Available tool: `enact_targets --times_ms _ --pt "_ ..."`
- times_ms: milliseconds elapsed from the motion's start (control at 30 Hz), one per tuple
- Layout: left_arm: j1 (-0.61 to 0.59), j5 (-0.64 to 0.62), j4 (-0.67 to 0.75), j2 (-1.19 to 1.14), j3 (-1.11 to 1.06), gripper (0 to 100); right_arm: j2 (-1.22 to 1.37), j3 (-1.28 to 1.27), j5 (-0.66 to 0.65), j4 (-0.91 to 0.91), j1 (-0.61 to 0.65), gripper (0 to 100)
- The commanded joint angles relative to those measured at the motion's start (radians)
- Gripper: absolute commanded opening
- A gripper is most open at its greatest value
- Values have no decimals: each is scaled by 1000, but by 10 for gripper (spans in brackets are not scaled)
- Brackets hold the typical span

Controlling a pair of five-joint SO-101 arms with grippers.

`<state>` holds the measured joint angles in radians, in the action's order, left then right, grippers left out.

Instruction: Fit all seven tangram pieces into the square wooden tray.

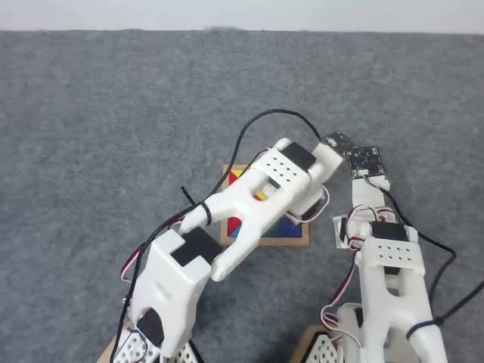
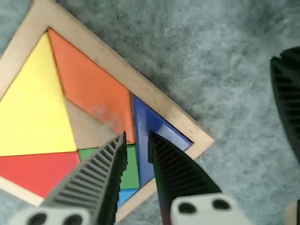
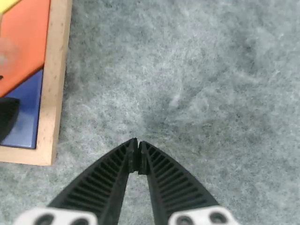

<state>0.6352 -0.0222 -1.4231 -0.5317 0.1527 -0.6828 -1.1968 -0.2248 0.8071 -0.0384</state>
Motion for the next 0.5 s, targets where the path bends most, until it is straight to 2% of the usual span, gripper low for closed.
enact_targets --times_ms 0,133,200,467 --pt "-29 5 -21 104 48 76 -39 14 -11 -25 -2 7" --pt "-78 0 -14 239 28 38 -42 14 -11 -21 -7 7" --pt "-114 0 49 338 -48 13 -62 9 -11 -18 -8 7" --pt "-279 6 496 957 -739 23 -387 -114 -11 24 -1 7"
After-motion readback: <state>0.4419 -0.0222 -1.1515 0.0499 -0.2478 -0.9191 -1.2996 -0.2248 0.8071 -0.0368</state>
